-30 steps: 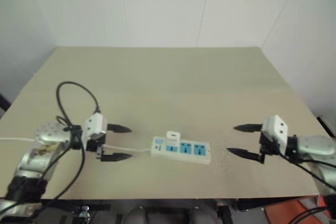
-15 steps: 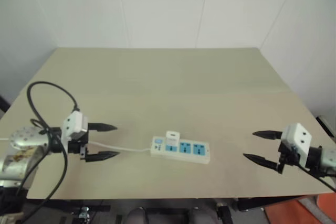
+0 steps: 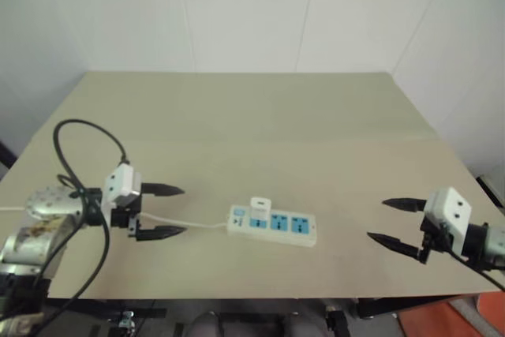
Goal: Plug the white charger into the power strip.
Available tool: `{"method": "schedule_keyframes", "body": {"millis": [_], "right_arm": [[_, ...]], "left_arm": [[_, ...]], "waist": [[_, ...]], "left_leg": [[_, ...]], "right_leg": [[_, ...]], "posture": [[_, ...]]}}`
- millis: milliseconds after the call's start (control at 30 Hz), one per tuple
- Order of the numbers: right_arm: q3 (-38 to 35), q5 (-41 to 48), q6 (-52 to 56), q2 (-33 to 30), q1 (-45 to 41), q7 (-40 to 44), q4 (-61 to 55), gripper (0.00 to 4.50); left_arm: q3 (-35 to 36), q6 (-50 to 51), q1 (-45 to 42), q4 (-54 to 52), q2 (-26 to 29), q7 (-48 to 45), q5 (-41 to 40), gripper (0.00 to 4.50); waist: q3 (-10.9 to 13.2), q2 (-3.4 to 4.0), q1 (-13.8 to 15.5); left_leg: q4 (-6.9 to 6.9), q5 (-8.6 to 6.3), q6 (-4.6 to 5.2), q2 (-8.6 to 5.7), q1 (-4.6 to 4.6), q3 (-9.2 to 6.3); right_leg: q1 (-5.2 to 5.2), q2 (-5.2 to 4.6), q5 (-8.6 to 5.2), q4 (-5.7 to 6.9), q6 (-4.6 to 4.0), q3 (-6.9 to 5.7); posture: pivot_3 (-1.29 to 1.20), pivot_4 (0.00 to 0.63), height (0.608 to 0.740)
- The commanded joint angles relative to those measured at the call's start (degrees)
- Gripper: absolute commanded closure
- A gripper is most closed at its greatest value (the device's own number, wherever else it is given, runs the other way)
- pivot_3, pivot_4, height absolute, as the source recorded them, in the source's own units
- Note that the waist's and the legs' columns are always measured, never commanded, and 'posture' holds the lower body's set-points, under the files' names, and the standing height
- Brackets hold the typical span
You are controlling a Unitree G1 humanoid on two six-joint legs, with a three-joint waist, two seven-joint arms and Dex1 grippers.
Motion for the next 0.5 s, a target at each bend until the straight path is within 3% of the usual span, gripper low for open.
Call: {"method": "schedule_keyframes", "body": {"millis": [33, 500], "right_arm": [[-2.45, 1.04, 0.21, -0.74, 0.06, -0.61, -1.93, 0.00], [-1.40, 0.78, 0.46, -0.81, -1.75, -1.36, -2.34, 0.00]], "left_arm": [[-0.24, -0.26, -1.50, -0.18, -0.07, -0.38, -0.44, 0.02], [-2.33, 0.73, -2.21, -1.82, -2.02, 0.01, -0.96, 0.02]], "waist": [[0.00, 0.00, -0.01], [0.00, 0.00, -0.01]], "left_leg": [[0.02, 0.00, 0.00, 0.00, 0.01, 0.00], [0.06, 0.00, 0.00, 0.00, 0.10, -0.01]], "right_leg": [[0.02, 0.00, 0.00, 0.00, 0.00, 0.00], [0.15, 0.00, 0.01, 0.03, 0.01, 0.00]], "posture": [[0.00, 0.150, 0.740], [0.00, 0.150, 0.740]]}}
